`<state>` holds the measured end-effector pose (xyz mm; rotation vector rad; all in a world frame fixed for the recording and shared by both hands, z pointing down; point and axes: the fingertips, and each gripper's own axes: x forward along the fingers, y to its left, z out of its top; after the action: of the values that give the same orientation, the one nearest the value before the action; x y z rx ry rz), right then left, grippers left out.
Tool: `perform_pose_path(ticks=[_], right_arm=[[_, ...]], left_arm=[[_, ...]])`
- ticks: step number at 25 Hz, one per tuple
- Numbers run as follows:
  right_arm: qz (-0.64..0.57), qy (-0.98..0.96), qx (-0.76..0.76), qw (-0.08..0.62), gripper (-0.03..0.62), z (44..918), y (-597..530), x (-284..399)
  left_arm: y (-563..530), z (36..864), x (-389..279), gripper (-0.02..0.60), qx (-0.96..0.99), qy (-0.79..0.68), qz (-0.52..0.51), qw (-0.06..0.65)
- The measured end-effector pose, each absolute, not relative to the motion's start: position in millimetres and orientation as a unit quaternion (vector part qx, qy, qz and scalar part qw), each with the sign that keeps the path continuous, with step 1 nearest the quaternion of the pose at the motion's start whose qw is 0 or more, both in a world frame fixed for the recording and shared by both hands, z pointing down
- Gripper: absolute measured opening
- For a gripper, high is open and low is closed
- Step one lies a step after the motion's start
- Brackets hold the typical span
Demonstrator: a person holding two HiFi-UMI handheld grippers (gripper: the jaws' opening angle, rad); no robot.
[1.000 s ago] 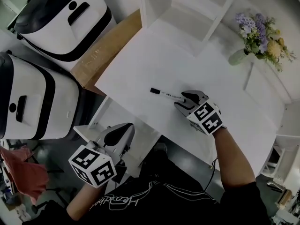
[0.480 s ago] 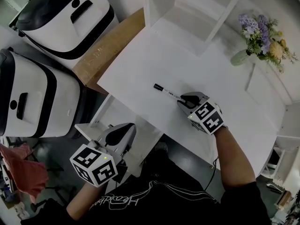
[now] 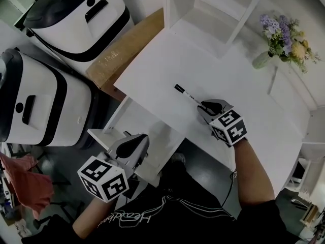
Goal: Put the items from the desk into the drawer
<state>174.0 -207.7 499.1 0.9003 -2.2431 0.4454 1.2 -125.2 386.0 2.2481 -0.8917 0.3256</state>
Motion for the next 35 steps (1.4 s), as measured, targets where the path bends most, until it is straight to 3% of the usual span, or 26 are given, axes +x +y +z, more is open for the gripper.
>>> perform_pose_path(ticks=[19,27,35], right_arm=[[0.129,-0.879,0.368,0.275,0.078,421.0,-118.9,65.1],[0.143,-0.878,0.356,0.285,0.078,438.5,-103.2,19.2],[0.17,-0.867,0.322,0.341,0.078,498.2,-94.3,-7.5]], left_arm=[[-70.9,359.7,-75.0,0.008,0.876,-0.344,0.098,0.323],[-66.1,365.6,-105.4,0.008,0.874,-0.347,0.089,0.329],[-62.4,388.1,-131.8,0.008,0.859,-0.362,0.09,0.35]])
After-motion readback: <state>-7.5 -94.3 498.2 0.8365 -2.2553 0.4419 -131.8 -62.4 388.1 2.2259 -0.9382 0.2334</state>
